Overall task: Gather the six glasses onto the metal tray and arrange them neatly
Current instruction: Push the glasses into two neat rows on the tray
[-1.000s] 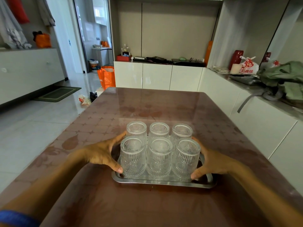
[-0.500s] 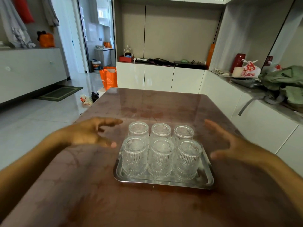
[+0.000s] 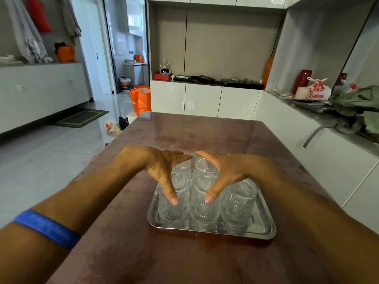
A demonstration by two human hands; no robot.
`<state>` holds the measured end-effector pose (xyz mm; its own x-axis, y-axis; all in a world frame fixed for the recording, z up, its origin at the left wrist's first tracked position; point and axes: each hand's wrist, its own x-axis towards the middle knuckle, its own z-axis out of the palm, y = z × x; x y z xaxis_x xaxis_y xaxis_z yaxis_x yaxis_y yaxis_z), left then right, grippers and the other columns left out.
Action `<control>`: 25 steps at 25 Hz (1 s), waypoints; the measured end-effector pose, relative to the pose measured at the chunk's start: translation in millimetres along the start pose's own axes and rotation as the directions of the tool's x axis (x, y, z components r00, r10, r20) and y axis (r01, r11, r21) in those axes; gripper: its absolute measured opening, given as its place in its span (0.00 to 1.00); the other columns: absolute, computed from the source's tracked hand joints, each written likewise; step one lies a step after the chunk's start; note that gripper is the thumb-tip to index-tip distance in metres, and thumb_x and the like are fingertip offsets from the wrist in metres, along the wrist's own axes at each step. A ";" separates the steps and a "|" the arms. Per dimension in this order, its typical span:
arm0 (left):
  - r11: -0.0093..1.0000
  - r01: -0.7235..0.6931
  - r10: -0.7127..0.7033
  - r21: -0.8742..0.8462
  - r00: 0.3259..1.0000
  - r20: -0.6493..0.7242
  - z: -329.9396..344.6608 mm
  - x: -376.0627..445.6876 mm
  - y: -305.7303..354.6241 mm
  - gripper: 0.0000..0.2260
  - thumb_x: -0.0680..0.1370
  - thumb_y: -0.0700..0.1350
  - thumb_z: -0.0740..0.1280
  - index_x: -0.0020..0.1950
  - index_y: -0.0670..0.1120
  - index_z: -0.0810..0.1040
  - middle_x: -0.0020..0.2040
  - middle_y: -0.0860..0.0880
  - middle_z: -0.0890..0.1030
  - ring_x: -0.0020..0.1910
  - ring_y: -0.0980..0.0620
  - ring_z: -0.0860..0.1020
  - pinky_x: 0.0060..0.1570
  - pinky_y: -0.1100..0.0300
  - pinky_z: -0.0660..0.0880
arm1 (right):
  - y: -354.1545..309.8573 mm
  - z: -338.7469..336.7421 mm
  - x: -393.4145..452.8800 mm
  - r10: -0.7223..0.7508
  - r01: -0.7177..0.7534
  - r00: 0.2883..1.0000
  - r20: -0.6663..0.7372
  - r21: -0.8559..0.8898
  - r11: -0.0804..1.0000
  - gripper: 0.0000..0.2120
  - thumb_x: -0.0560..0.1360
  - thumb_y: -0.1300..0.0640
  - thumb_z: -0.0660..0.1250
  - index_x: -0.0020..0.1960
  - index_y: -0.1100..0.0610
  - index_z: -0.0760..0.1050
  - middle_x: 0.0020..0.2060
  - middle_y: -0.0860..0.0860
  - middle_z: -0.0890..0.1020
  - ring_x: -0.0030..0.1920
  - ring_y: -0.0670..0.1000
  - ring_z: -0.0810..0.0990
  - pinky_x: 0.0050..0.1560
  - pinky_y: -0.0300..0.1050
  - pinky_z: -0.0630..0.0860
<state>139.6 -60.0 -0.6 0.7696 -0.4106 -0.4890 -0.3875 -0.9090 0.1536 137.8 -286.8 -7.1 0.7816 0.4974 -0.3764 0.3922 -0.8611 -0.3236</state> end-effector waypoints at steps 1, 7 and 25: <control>1.000 -0.004 0.004 0.001 1.000 -0.009 0.1 0.7 0.1 0.66 0.51 0.68 0.79 0.78 0.64 0.42 0.81 0.60 0.42 0.81 0.48 0.45 0.77 0.42 0.52 | -0.3 1.0 0.7 -0.002 0.002 1.000 -0.007 -0.006 1.000 0.66 0.59 0.37 0.81 0.79 0.41 0.37 0.81 0.46 0.43 0.79 0.54 0.47 0.74 0.55 0.53; 0.979 -0.110 0.087 -0.173 0.987 -0.135 13.9 -7.4 -10.0 0.62 0.55 0.67 0.80 0.76 0.69 0.41 0.81 0.62 0.45 0.81 0.53 0.46 0.76 0.48 0.51 | 22.5 1.4 -20.7 -0.057 0.065 0.995 -0.085 0.090 0.994 0.65 0.57 0.33 0.79 0.77 0.36 0.37 0.81 0.44 0.42 0.78 0.51 0.48 0.74 0.54 0.54; 0.813 -0.308 0.101 -0.494 0.911 -0.400 62.6 -16.7 -35.6 0.57 0.57 0.61 0.82 0.76 0.70 0.49 0.80 0.61 0.54 0.76 0.58 0.53 0.76 0.51 0.52 | 69.6 18.9 -56.7 0.030 0.000 0.981 -0.190 0.156 0.988 0.62 0.54 0.28 0.76 0.79 0.41 0.47 0.81 0.46 0.50 0.77 0.54 0.56 0.74 0.60 0.61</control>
<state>108.8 -16.3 -51.6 0.8649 -0.4946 -0.0859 -0.3013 -0.6484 0.6992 111.7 -373.0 -24.7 0.8708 0.4427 -0.2138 0.3121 -0.8339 -0.4552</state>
